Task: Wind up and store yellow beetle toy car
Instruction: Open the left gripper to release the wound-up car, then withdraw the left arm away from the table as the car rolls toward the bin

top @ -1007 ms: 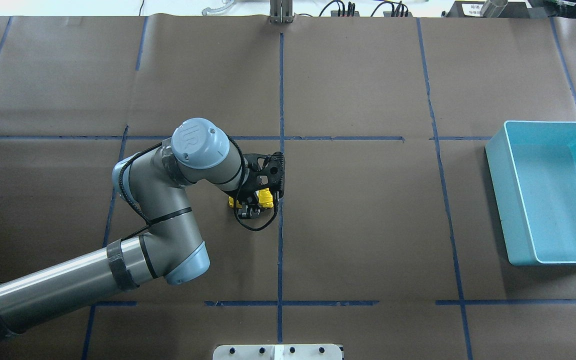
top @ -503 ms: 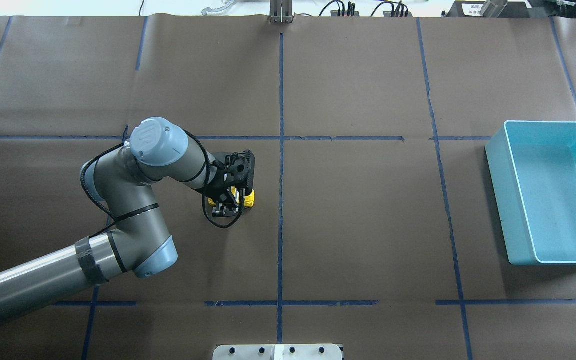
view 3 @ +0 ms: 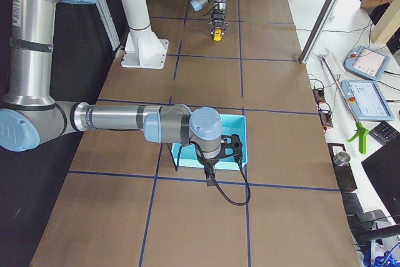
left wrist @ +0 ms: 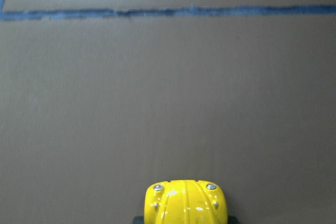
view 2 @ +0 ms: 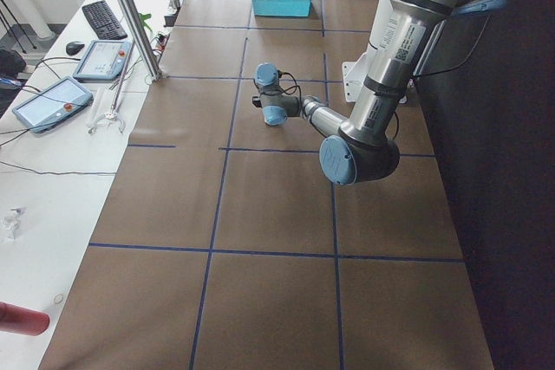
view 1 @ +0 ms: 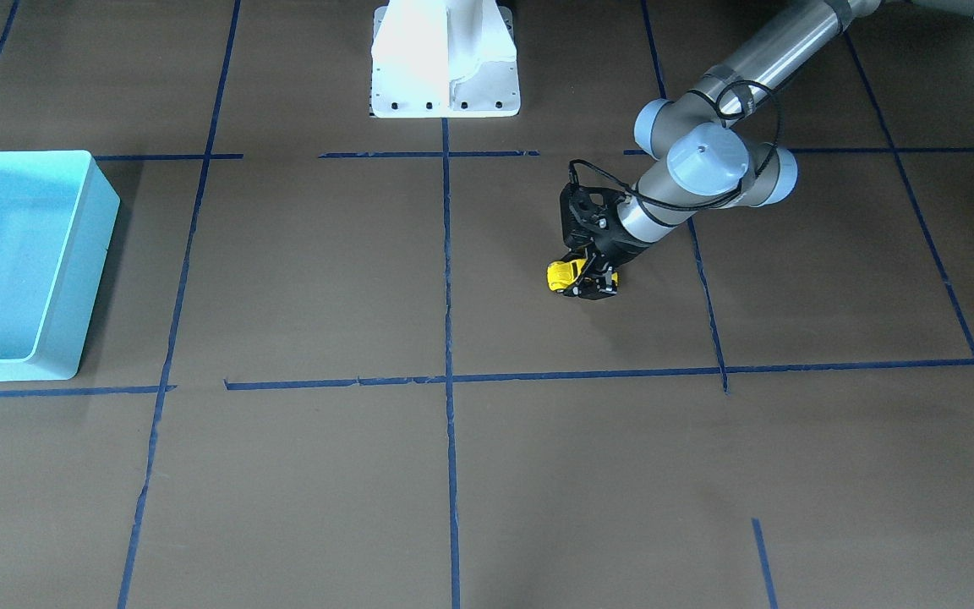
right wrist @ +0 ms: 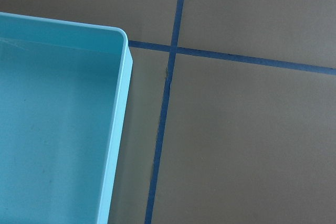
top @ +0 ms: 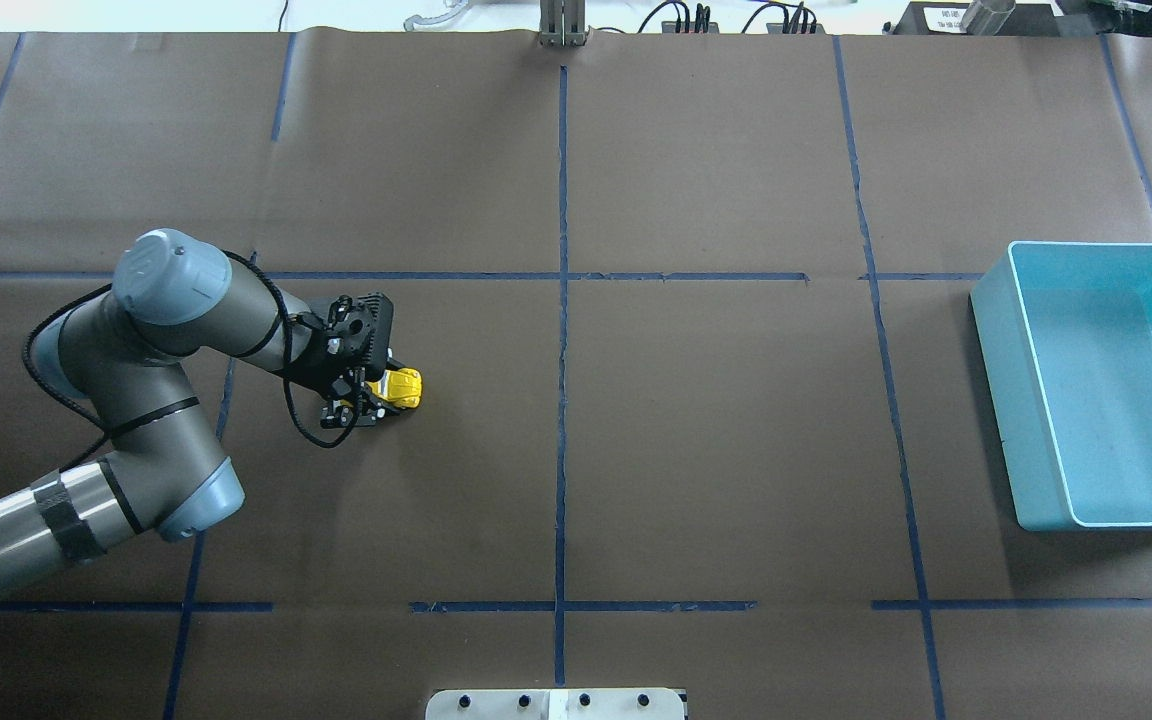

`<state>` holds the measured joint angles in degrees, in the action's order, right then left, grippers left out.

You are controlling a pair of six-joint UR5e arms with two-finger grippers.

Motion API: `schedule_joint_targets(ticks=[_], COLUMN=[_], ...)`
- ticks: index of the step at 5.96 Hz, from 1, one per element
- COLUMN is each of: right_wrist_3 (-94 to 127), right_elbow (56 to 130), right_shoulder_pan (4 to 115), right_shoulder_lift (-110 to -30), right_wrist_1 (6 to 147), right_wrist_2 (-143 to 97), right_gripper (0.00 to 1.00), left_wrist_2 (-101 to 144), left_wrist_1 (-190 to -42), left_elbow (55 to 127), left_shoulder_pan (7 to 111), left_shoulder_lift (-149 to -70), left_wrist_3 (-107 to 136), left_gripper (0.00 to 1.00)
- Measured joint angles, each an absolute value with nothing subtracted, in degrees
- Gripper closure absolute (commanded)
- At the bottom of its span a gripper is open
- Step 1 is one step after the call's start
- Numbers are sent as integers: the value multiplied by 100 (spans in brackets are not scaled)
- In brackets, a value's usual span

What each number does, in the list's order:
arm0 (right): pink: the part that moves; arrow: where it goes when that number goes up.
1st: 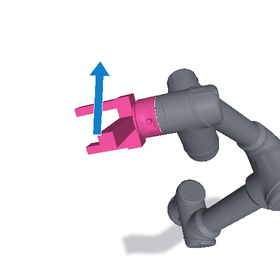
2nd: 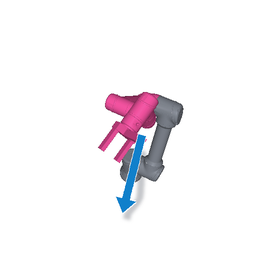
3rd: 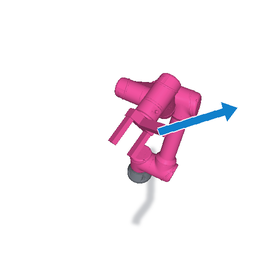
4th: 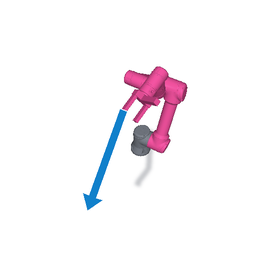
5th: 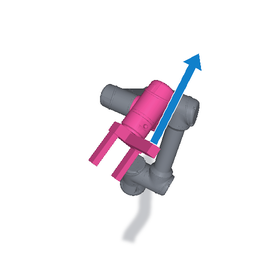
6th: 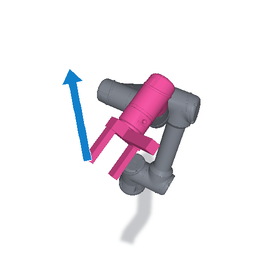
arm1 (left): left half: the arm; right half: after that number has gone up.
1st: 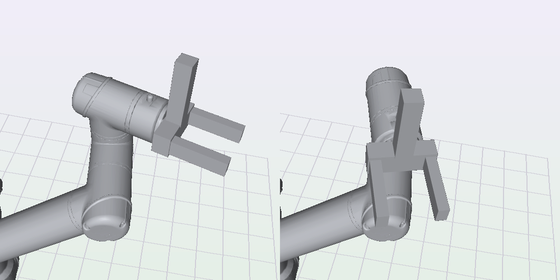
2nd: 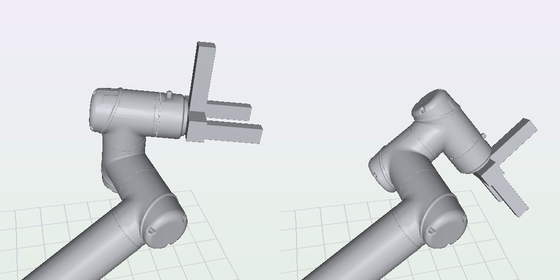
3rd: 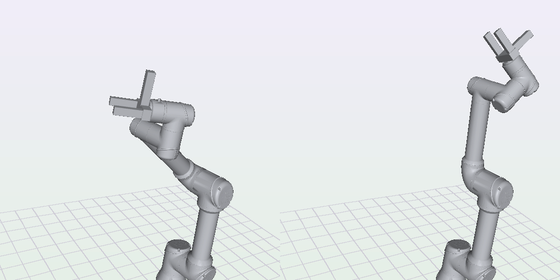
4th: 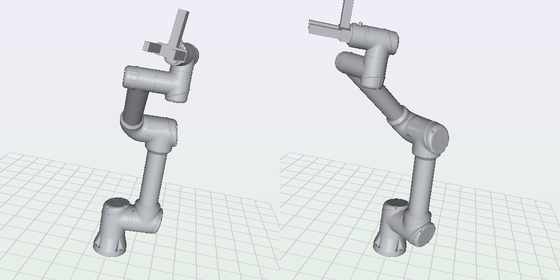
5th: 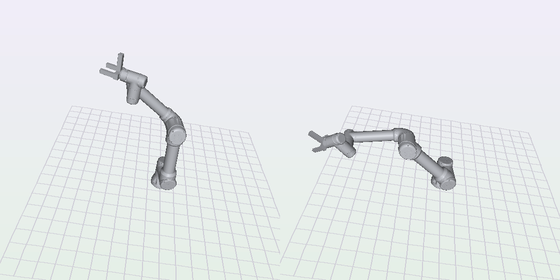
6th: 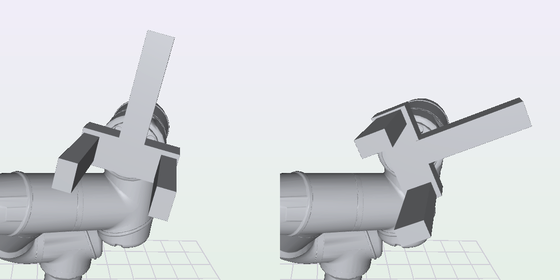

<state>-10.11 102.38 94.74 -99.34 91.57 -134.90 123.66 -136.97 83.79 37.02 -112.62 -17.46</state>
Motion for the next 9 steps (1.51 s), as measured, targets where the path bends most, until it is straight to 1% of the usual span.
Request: schedule_joint_targets(ticks=[2,5,7,9], right_wrist_3=[-1011,-1010,-1011,-1011], right_elbow=[10228,10222,10222,10222], right_shoulder_pan=[9475,9475,9475,9475], right_shoulder_lift=[-9939,-9940,-9941,-9940], right_wrist_1=[9066,9058,9053,9053], right_wrist_2=[-13499,-13500,-13500,-13500], right_gripper=[0,0,0,0], left_wrist_2=[12855,13092,13866,14613], left_wrist_1=[-13954,-14082,-13769,-13065], left_elbow=[8459,8548,8635,8819], left_shoulder_pan=[4089,4435,4999,5619], left_shoulder_lift=[-10891,-10690,-10673,-10690], left_wrist_3=[-1729,-1683,-1323,-1058], left_gripper=[0,0,0,0])
